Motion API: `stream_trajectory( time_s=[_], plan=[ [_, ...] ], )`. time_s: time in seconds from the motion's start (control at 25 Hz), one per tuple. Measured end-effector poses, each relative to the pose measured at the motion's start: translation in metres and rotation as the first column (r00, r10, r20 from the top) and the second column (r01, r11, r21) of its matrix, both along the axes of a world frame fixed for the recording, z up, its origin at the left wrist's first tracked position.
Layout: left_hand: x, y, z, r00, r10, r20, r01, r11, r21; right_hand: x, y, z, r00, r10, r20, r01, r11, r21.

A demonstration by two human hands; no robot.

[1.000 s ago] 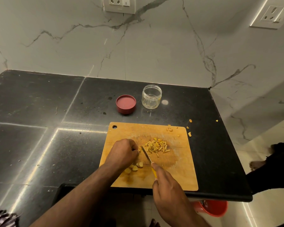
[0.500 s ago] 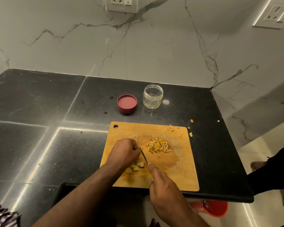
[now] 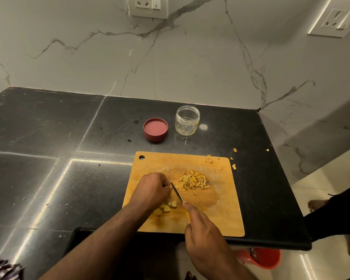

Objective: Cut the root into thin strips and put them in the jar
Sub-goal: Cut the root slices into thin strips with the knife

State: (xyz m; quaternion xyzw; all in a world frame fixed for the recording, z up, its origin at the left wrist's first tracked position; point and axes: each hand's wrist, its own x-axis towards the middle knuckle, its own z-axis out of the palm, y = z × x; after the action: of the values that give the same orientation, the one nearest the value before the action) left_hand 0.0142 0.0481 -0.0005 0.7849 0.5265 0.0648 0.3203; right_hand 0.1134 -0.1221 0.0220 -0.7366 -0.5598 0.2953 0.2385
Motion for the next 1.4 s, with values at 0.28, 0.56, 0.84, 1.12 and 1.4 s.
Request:
stream_trajectory(
  time_s=[0.28, 0.56, 0.84, 1.12, 1.4],
  plan=[
    [0.0, 0.002, -0.001, 1.0, 0.008, 0.005, -0.008, 1.0, 0.0, 0.003, 0.009, -0.004, 1.0, 0.015, -0.01, -0.016, 0.998, -0.059],
    [-0.001, 0.003, -0.002, 1.0, -0.004, 0.001, 0.004, 1.0, -0.016, 0.008, -0.015, -0.006, 0.999, -0.043, -0.016, 0.043, 0.999, -0.016],
    [-0.003, -0.001, -0.003, 1.0, 0.018, 0.005, -0.018, 1.0, 0.012, 0.002, -0.001, -0.002, 0.999, -0.014, -0.031, 0.014, 1.0, -0.014],
    [-0.002, -0.003, -0.001, 0.999, 0.039, 0.012, -0.039, 0.999, 0.018, 0.006, 0.01, -0.006, 0.999, 0.034, 0.0, -0.034, 0.998, -0.057],
    [-0.002, -0.001, -0.001, 0.999, 0.041, 0.014, -0.04, 0.999, -0.007, 0.009, -0.016, -0.019, 0.999, 0.024, 0.034, -0.023, 0.999, -0.037]
  ],
)
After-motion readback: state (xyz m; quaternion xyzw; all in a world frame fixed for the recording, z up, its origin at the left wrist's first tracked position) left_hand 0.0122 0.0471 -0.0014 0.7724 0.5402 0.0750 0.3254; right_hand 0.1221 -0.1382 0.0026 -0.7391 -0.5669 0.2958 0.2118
